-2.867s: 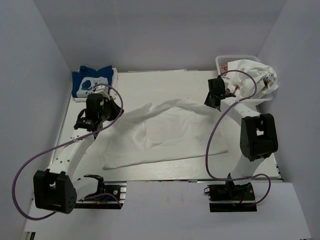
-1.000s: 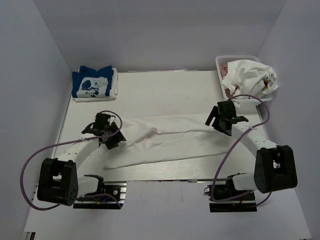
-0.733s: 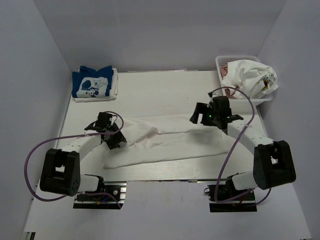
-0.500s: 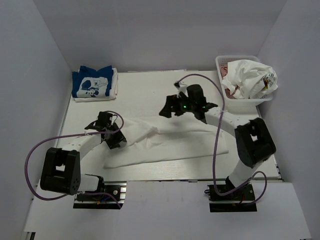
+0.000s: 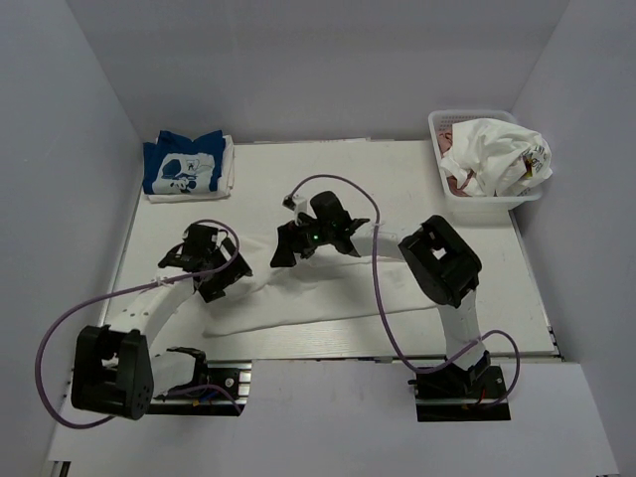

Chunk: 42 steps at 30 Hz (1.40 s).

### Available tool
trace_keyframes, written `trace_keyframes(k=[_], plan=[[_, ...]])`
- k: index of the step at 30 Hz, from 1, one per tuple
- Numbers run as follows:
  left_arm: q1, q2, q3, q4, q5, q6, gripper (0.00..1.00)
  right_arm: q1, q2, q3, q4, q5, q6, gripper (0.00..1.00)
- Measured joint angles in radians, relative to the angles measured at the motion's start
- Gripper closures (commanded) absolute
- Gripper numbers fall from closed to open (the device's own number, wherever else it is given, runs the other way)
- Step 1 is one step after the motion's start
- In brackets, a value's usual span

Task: Fold and stack the t-shirts

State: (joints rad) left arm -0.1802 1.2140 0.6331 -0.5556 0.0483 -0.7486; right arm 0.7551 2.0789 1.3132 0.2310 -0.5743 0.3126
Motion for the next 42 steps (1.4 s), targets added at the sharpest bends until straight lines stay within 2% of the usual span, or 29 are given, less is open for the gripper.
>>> trace_keyframes(k=[7,15,21,27,31,37,42], plan=[[0.007,-0.164,0.000,-0.055,-0.065,-0.013,0.00,0.064,-0.113,-0.259,0.138,-0.005,0.001,0.10],[0.007,-0.125,0.000,-0.082,-0.097,-0.020,0.00,0.084,-0.297,-0.500,0.268,-0.010,0.000,0.10],[0.007,-0.041,0.015,-0.038,-0.090,-0.018,0.00,0.094,-0.331,-0.484,0.319,-0.045,-0.012,0.10],[0.008,0.055,0.119,0.028,-0.075,-0.003,0.00,0.105,-0.231,-0.345,0.317,-0.090,-0.034,0.10],[0.008,0.126,0.164,0.071,-0.060,0.006,0.00,0.114,-0.179,-0.316,0.284,-0.096,-0.059,0.10],[0.008,0.246,0.167,0.078,-0.056,0.016,0.00,0.128,-0.187,-0.336,0.208,-0.105,-0.150,0.10],[0.008,0.290,0.178,0.073,-0.077,0.015,0.00,0.143,-0.349,-0.497,0.139,-0.094,-0.270,0.11]])
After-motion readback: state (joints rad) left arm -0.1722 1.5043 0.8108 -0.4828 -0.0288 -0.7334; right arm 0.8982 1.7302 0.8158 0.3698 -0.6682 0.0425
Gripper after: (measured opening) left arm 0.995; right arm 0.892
